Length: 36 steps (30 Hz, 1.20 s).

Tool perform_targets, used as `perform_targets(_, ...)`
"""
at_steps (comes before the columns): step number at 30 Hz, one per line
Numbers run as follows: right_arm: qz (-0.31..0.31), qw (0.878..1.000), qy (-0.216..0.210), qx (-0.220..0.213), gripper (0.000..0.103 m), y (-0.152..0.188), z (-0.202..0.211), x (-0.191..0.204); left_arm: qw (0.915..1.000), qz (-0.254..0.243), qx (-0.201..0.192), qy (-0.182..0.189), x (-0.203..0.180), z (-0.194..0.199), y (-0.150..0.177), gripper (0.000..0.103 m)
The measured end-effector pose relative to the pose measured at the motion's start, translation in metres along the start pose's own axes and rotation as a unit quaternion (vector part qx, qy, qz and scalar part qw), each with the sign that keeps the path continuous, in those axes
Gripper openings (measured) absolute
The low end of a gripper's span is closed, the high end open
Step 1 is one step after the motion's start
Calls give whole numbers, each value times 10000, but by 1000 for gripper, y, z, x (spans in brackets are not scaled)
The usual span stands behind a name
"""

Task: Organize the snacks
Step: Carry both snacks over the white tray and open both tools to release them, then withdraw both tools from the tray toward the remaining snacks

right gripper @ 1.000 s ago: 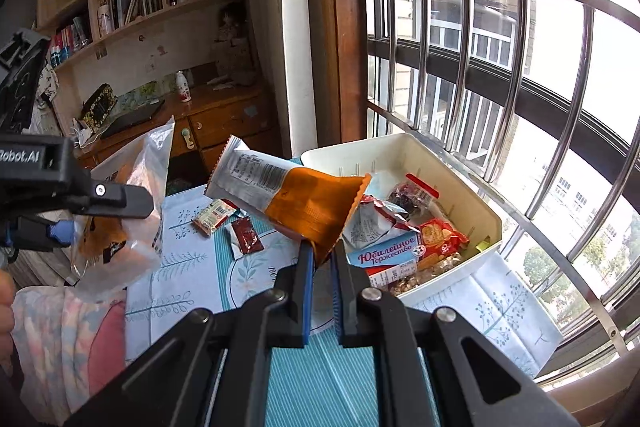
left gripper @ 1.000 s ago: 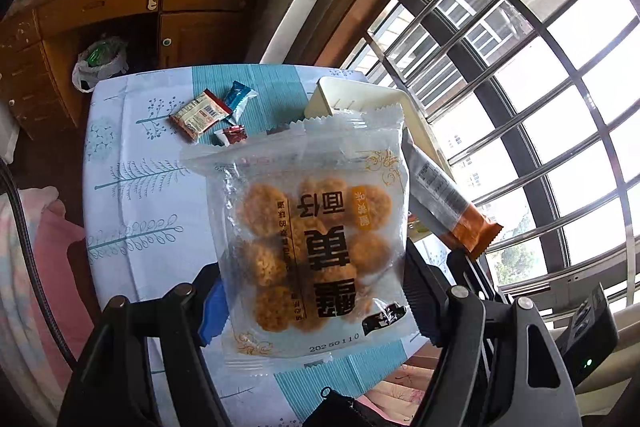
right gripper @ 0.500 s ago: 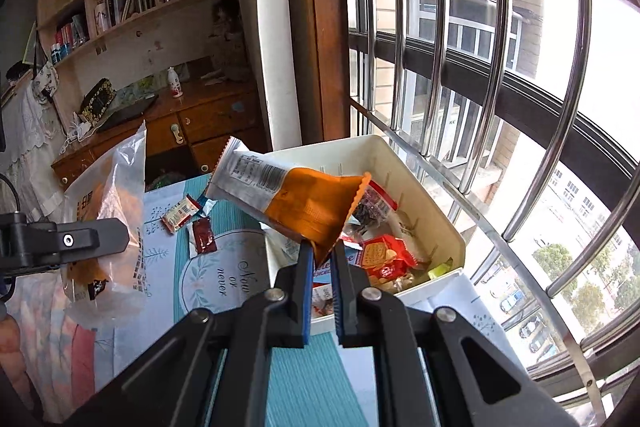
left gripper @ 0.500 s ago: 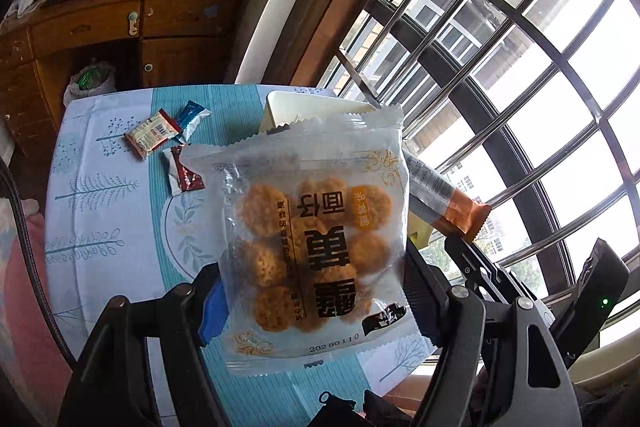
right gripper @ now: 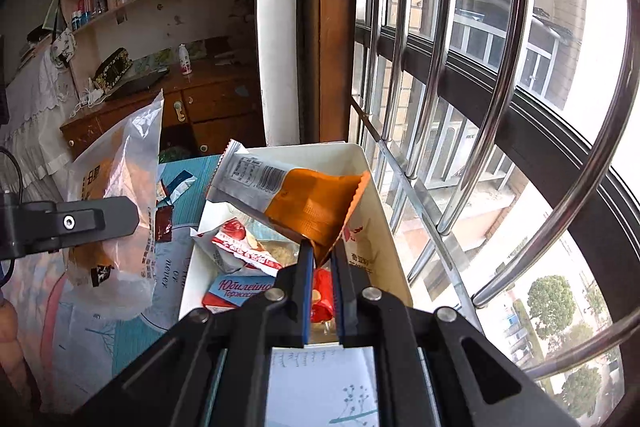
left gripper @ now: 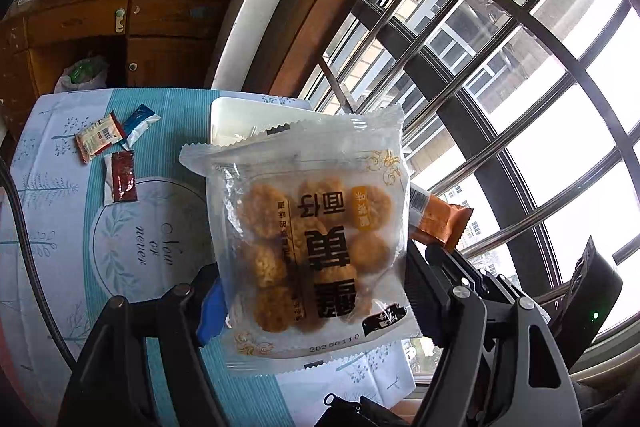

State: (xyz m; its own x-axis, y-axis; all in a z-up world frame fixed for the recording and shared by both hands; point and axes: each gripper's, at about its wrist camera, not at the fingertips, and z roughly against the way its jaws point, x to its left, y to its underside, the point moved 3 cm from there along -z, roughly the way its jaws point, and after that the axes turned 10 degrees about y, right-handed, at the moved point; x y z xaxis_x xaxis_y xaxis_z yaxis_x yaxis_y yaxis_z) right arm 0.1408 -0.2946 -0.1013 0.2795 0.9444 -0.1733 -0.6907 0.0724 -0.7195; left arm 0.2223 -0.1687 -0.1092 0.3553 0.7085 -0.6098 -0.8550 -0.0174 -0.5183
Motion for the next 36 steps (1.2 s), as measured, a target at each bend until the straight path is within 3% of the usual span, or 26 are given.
perform_targets(7,424,9989,-127,143,9,1,-24,-14,9999,19,-69,-98,-6,-35,-16,80)
perform_targets(12,636,9966,-385,359,10,0,-41,-11,9989,35,179,-438,-5,-57,-22,83)
perform_targets(16,745,9950,-446,492,16,0,-51,-9,9987,246,187,-395,2,-58,-23,90)
perform_targets(17,736,9946,-509,527,18,1,-52,-10,9987,253,150,-421,3,-56,-24,95)
perform_targets(19,711,9944,-527,584,37,3,-53,-10,9985,237,71,-492,5,-50,-25,95)
perform_targets(20,669,9948,-472,600,40,3,-54,-11,9983,236,48,-534,6,-47,-26,95)
perform_targets(31,451,9964,-263,666,49,3,-49,-3,9960,211,-313,-811,31,20,-24,95)
perform_targets(36,318,9978,-109,569,50,0,-36,10,9962,196,-363,-770,55,61,-16,95)
